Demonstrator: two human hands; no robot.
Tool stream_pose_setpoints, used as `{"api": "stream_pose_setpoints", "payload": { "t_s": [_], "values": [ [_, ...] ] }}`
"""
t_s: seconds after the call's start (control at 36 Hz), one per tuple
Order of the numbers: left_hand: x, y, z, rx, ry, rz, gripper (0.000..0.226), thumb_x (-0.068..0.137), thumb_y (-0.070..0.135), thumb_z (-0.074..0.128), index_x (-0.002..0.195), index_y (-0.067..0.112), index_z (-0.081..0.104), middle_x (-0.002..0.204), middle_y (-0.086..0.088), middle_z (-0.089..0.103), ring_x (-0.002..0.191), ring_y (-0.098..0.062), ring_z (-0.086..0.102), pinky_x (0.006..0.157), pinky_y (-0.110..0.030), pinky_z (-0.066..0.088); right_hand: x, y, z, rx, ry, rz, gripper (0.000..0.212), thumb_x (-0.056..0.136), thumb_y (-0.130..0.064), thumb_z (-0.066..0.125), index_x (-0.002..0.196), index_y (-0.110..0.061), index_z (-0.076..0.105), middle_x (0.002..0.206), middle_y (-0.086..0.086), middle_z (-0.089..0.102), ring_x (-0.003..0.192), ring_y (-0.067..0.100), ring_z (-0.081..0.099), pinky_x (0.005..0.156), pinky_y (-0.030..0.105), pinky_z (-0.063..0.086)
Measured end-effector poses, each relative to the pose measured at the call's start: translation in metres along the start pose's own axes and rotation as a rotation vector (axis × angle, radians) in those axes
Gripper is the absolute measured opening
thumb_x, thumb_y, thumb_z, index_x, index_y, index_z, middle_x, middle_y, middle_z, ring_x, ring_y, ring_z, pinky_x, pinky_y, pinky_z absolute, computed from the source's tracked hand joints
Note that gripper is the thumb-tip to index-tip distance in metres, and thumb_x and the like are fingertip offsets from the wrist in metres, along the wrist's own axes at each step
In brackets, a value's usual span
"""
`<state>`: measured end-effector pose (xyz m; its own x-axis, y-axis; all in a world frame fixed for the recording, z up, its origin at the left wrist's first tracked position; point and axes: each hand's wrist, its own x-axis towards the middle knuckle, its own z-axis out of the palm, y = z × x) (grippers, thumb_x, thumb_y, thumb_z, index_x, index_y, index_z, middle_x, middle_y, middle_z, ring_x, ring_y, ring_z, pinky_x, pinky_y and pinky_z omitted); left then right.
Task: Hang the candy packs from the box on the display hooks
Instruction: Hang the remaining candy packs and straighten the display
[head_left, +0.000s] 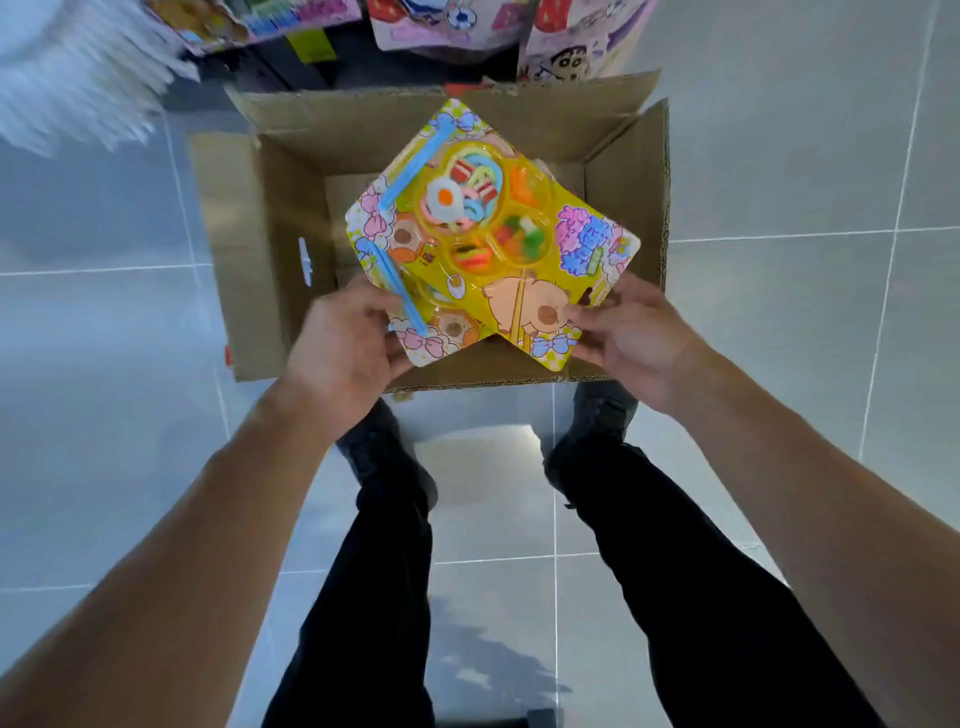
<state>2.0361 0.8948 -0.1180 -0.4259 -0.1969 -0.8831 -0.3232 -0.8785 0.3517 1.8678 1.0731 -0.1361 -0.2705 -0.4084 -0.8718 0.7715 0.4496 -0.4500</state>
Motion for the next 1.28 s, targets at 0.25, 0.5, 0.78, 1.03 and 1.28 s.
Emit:
{"api": "stream_pose_setpoints", "payload": {
  "t_s": [0.25,0.5,0.78,1.03,1.28],
  "values": [
    [-0.071,0.077,0.008,0.161,0.051,0.051,0.056,0.095,0.062,0.045,0.132,0.023,0.063,0.124,-0.003,0.071,0.109,-0.021,0.07,0.073,-0.032,0.059,-0.078,-0.063,0.029,-0.283,-0.092,-0.135,0.048,0.092,0.009,0.058,0.136,-0.011,0.053,0.118,0.01,0.072,0.107,0.029,0.071,0.087,0.047,0.058],
    [-0.109,0.105,-0.006,0.472,-0.009,0.125,0.05,0.077,0.038,0.069,0.117,0.007,0.07,0.113,-0.013,0.074,0.099,-0.026,0.073,0.085,-0.041,0.061,-0.124,-0.094,0.044,-0.261,-0.079,-0.201,0.04,0.094,0.002,0.058,0.132,-0.01,0.058,0.119,0.008,0.072,0.103,0.028,0.072,0.076,0.035,0.059],
    [-0.156,0.076,0.012,0.17,0.058,0.209,0.021,0.097,0.016,0.058,0.114,0.008,0.067,0.103,-0.006,0.077,0.087,-0.021,0.075,0.068,-0.037,0.062,-0.187,-0.081,0.086,0.383,-0.005,-0.287,0.065,0.09,-0.059,0.042,0.138,-0.017,0.054,0.137,0.005,0.063,0.13,0.024,0.057,0.113,0.045,0.041],
    [-0.218,0.059,0.043,0.058,0.104,0.234,0.007,0.098,0.013,0.059,0.095,0.014,0.065,0.097,-0.003,0.076,0.088,-0.02,0.073,0.071,-0.036,0.06,-0.245,-0.094,0.126,0.209,0.167,-0.381,0.084,0.082,-0.083,0.035,0.135,-0.022,0.057,0.123,0.007,0.07,0.108,0.035,0.065,0.086,0.042,0.055],
    [-0.28,0.073,0.074,-0.004,-0.023,0.284,0.014,0.096,0.017,0.061,0.104,0.023,0.072,0.126,-0.01,0.066,0.119,-0.031,0.063,0.098,-0.054,0.051,-0.288,-0.128,0.14,0.196,0.229,-0.469,0.039,0.08,-0.003,0.077,0.117,-0.012,0.067,0.113,0.007,0.075,0.105,0.027,0.072,0.094,0.057,0.055]
  ]
}}
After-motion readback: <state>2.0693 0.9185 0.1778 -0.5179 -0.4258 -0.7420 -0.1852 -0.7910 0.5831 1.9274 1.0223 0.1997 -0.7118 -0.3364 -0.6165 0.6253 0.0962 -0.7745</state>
